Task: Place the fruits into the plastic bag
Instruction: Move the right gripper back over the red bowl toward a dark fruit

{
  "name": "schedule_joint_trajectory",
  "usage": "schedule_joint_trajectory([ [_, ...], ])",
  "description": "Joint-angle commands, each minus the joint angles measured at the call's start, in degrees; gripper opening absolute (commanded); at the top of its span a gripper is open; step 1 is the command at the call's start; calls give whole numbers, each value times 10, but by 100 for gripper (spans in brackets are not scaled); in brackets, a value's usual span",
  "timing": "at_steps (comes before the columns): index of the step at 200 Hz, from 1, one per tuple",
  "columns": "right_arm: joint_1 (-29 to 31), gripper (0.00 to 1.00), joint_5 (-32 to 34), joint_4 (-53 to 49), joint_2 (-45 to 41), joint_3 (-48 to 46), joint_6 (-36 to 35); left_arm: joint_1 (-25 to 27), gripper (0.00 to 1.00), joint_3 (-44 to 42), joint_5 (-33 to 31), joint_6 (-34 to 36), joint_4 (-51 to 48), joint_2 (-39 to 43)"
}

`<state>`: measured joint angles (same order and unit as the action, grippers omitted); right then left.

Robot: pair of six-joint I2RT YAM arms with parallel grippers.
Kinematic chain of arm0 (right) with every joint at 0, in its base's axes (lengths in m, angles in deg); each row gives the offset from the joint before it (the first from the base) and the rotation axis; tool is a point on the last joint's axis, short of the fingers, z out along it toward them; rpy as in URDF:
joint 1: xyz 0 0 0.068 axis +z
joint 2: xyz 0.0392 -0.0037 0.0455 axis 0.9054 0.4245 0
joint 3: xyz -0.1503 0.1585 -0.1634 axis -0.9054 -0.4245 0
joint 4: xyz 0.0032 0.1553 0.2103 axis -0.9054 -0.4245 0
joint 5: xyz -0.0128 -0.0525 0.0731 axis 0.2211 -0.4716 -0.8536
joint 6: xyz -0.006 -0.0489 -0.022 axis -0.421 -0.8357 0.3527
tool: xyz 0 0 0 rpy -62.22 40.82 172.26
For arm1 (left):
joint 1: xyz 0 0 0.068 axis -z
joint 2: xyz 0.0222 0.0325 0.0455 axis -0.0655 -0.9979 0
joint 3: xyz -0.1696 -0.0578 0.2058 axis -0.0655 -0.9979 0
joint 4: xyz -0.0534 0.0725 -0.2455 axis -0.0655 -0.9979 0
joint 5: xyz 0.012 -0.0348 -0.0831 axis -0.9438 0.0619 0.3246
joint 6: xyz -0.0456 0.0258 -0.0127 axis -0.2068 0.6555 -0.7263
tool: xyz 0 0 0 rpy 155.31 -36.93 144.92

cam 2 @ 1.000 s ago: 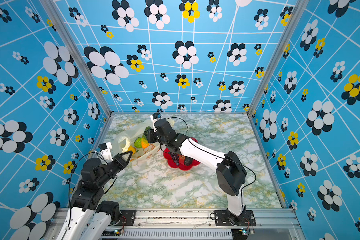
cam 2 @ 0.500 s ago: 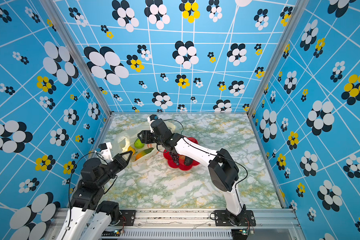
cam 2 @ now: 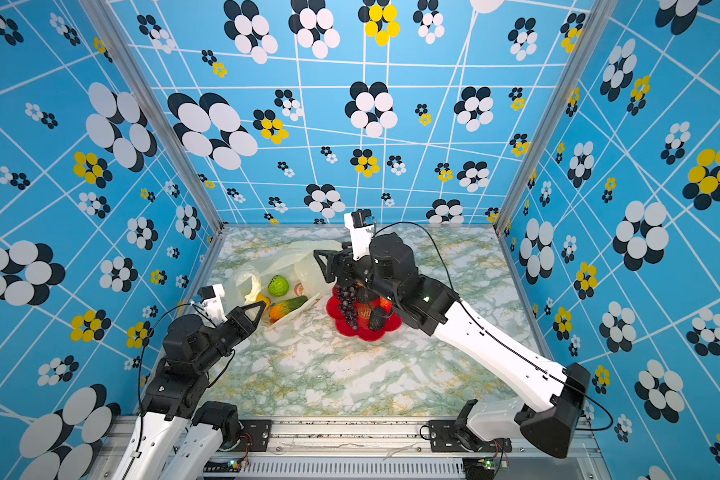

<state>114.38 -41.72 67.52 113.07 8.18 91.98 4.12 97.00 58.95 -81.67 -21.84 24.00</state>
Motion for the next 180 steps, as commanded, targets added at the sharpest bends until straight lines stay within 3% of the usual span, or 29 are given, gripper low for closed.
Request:
schedule_joint_trajectory([
  [1,-32,81,60,-118,-2,-40,-12,-5,0,2,7,-4,16,-2],
  [38,-83,80,18,-208,0,-61,4,-4,0,4,5,-8,12,2],
  [73,-89,80,28,-266,37,-71,-2,-4,0,3,6,-12,14,3],
  [137,-94,82,-48,-272,155,-66,32,-4,0,6,5,-10,13,-4],
  [180,-94,83,5,-333,218,-31,36,-4,0,5,0,-4,0,8],
])
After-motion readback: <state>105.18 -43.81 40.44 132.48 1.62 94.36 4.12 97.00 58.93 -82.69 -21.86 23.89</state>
